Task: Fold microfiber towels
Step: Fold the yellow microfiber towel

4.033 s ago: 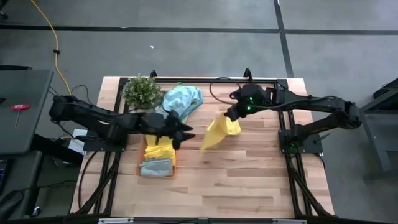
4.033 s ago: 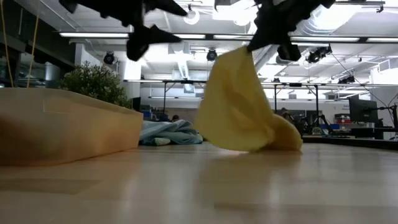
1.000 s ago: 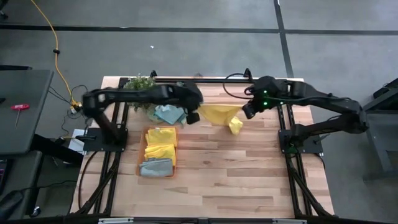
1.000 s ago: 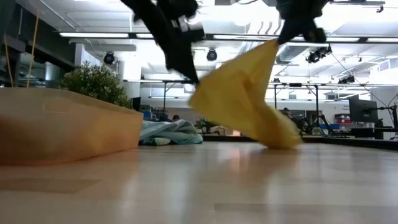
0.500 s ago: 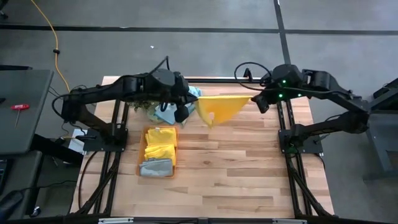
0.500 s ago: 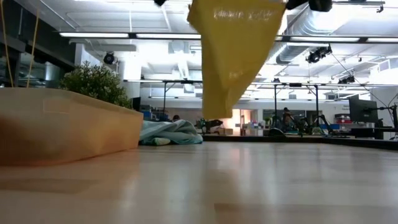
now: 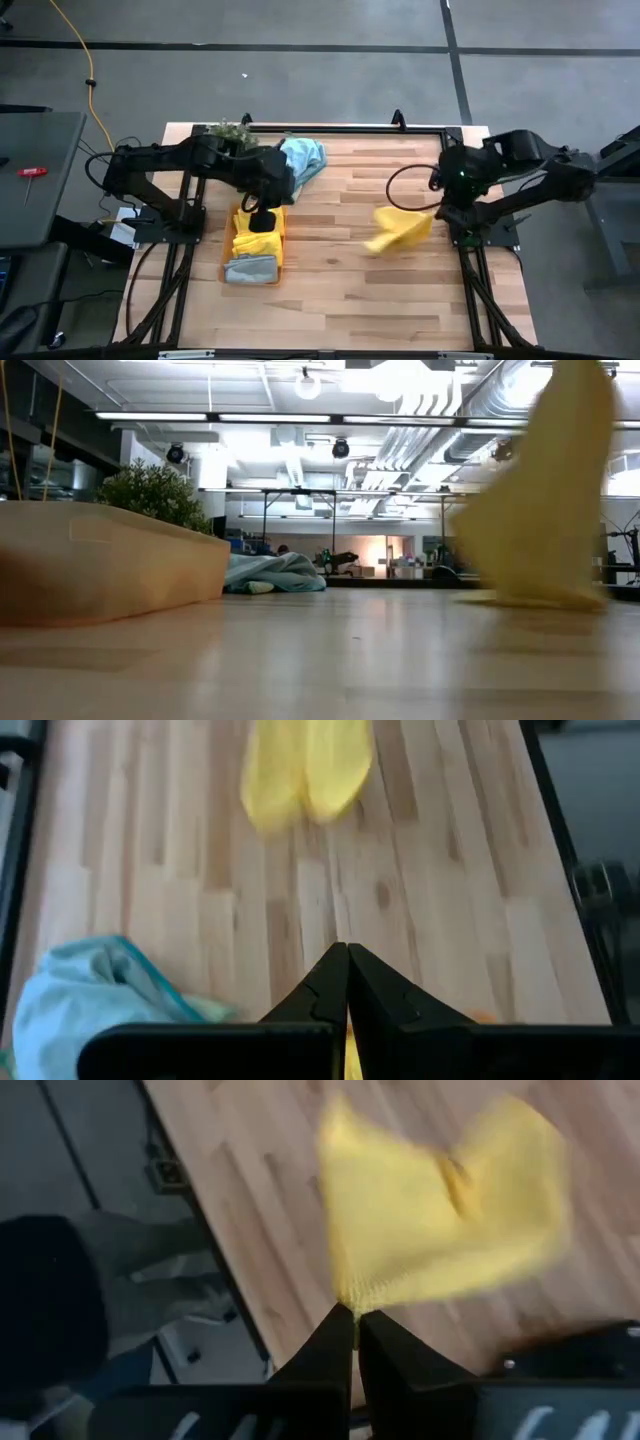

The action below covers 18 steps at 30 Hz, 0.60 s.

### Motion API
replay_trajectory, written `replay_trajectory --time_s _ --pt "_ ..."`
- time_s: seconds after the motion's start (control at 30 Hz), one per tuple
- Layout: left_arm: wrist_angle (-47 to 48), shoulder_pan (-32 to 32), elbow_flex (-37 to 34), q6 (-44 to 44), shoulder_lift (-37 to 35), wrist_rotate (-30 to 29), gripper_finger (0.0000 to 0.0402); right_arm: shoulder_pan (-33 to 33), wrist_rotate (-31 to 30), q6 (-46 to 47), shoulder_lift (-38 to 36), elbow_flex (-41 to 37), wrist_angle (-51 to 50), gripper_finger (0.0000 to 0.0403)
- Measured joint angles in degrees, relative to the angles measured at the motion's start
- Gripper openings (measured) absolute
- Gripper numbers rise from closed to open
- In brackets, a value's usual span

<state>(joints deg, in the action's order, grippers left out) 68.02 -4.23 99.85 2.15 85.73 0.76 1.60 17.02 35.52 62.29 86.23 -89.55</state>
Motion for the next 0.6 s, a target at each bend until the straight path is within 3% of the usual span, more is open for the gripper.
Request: replay_trajectory --time_s 0.2,0.43,0.6 --pt "-3.3 0.7 0.1 -1.8 1.1 -0.1 0.0001 6.2 -1.8 6.1 -0.3 -0.1 5.2 0.0000" --pt "-9.8 1.8 0.0 -0.3 7.4 0.4 0.0000 7.6 -5.4 9.6 0.0 -0.1 8.5 0.0000" --pt "-22.3 4.2 -1.6 0.0 13.8 3.2 0.0011 7.4 -8.5 11.0 0.0 -0.1 12.9 0.0000"
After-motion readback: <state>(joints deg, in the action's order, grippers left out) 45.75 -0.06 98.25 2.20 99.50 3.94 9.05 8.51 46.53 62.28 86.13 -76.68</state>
